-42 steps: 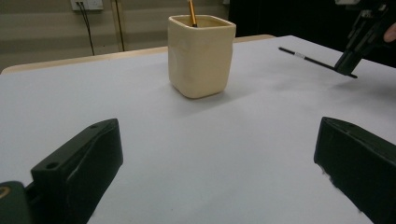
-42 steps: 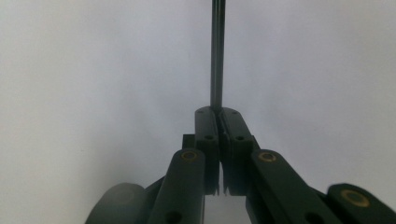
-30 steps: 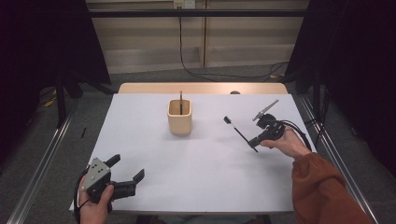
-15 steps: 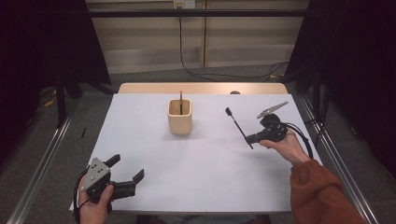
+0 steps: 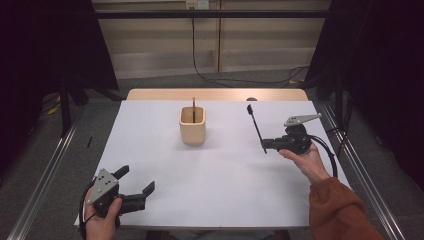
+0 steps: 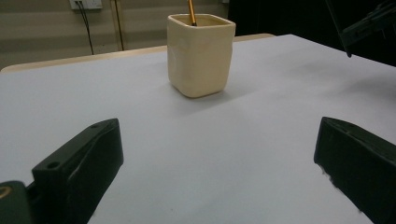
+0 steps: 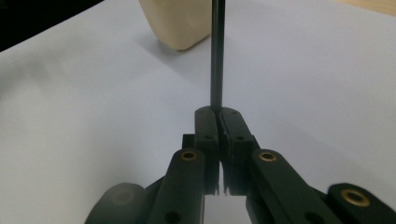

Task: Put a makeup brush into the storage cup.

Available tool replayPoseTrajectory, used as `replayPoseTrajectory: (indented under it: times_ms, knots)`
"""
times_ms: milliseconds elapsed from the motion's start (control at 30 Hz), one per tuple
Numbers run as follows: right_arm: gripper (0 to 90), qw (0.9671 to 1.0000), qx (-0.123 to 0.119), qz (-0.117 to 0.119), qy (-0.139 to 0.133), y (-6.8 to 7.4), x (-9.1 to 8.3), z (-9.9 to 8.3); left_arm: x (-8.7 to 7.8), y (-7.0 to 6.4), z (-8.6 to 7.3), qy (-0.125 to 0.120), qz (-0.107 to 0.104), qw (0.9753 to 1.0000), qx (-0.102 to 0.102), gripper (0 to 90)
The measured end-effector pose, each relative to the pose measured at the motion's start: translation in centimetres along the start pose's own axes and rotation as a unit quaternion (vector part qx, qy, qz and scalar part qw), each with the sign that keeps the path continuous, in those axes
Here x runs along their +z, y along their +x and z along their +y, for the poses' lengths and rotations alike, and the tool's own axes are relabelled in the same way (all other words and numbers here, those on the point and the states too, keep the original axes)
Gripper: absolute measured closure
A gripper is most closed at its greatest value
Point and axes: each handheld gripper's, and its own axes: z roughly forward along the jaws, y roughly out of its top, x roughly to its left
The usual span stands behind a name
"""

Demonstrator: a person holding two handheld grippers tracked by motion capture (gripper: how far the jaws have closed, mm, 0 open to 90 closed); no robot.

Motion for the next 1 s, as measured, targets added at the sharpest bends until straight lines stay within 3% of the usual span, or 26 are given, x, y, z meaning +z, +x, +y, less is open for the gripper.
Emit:
replayPoseTrajectory:
  times_ms: [267,433,800,1000]
  knots:
    - [87.0,0.9990,-0.001,0.002,-0.044,0.3,-0.1,-0.1,-0.1,0.1,0.0,-0.003,0.001,1.0000,-0.005,1.4]
    - [87.1,0.9985,-0.007,0.007,-0.054,0.7,0.2,-0.1,0.0,0.0,0.0,-0.002,-0.001,1.0000,-0.003,1.9]
    - [87.1,0.9921,-0.009,0.017,-0.124,1.1,-0.1,0.0,-0.1,0.1,-0.1,-0.003,0.001,1.0000,-0.006,1.5]
    - [87.1,0.9892,-0.002,0.011,-0.146,1.3,-0.1,0.0,-0.2,0.2,0.0,-0.006,0.009,0.9999,-0.009,1.2]
